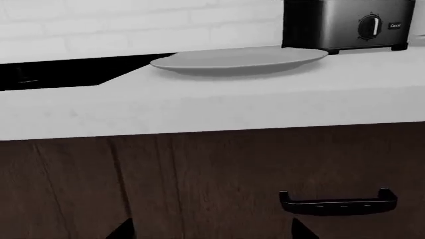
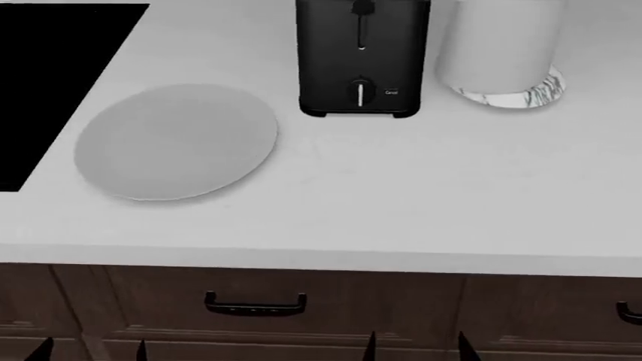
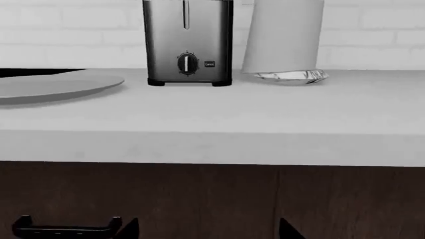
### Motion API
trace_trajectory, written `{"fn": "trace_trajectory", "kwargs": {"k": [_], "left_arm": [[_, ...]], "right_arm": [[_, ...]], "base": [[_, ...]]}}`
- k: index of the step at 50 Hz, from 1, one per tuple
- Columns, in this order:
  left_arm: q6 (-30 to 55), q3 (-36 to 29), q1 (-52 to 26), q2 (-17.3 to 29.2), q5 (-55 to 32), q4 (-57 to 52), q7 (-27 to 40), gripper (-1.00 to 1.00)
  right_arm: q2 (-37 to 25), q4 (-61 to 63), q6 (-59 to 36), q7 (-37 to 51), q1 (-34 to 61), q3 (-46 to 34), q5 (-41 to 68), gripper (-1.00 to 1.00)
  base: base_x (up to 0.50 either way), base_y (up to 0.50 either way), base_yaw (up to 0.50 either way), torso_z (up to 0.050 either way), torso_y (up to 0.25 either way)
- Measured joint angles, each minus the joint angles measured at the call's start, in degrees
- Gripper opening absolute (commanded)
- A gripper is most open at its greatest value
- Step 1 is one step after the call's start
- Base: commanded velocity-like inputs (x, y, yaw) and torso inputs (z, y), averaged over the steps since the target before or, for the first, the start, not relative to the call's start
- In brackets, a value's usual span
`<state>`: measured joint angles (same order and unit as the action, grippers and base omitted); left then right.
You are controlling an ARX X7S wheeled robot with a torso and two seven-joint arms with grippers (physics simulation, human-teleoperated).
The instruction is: Place the toasted item on a plate.
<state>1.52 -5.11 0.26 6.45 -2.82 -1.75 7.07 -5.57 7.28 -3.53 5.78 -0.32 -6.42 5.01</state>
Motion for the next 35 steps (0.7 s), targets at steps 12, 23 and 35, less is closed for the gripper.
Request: {"fn": "trace_trajectory", "kwargs": {"k": [12, 23, 35], "left_arm": [[0.3, -0.7, -0.2, 1.0, -0.3, 0.2, 0.7, 1.00], [0.5, -1.5, -0.5, 1.3, -0.4, 0.3, 1.3, 1.00], [1.0, -1.8, -1.0, 1.8, -0.8, 0.0, 2.1, 1.00]], "right_arm": [[-0.5, 0.0, -0.1, 0.7, 0.1, -1.0, 1.0, 1.00], [-1.0, 0.2, 0.5, 1.5, -0.1, -1.3, 2.0, 1.00], [-1.6, 1.0, 0.1, 2.1, -0.1, -2.1, 2.8, 1.00]], "base": [[0.00, 0.40, 0.00, 0.000, 0.000], [0.00, 0.00, 0.00, 0.033, 0.000], [0.00, 0.00, 0.00, 0.050, 0.000]]}}
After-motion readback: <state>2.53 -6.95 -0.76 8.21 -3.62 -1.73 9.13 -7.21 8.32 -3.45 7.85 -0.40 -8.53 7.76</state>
